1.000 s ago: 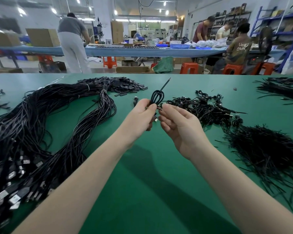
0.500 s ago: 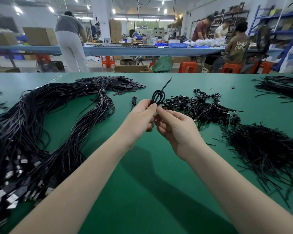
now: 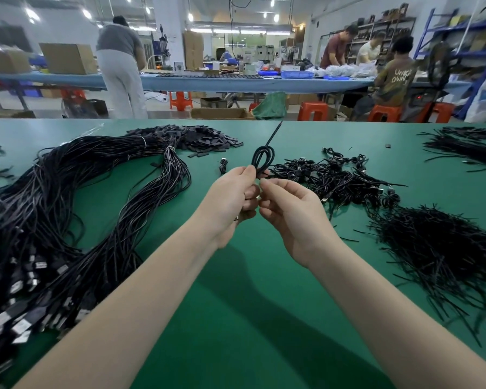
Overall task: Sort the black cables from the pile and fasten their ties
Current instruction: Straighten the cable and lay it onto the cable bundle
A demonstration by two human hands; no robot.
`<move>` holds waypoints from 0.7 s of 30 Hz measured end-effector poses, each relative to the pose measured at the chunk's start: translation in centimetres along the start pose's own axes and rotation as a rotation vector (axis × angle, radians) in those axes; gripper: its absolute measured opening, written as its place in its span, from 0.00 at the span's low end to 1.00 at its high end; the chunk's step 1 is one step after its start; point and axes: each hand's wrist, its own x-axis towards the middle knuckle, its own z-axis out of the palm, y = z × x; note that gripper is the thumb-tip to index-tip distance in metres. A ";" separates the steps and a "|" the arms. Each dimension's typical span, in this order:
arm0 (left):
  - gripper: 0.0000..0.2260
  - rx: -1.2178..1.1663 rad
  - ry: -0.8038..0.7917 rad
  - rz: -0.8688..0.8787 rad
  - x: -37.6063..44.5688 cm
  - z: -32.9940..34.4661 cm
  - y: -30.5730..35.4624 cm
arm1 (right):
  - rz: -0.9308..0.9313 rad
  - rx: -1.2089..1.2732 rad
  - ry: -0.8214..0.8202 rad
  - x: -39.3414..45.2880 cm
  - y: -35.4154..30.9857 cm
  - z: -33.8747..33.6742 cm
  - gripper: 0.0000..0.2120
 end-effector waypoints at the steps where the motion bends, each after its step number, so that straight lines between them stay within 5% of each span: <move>1: 0.08 0.042 0.008 0.012 0.1 -0.2 0.1 | -0.020 -0.042 -0.004 0.1 -0.2 -0.2 0.03; 12: 0.09 0.406 0.038 0.179 0.6 -0.5 -0.5 | -0.197 -0.303 0.041 0.5 -0.4 -0.8 0.06; 21: 0.08 0.486 0.063 0.213 0.4 0.0 -1.0 | -0.659 -0.960 0.150 -0.1 -0.9 -1.2 0.05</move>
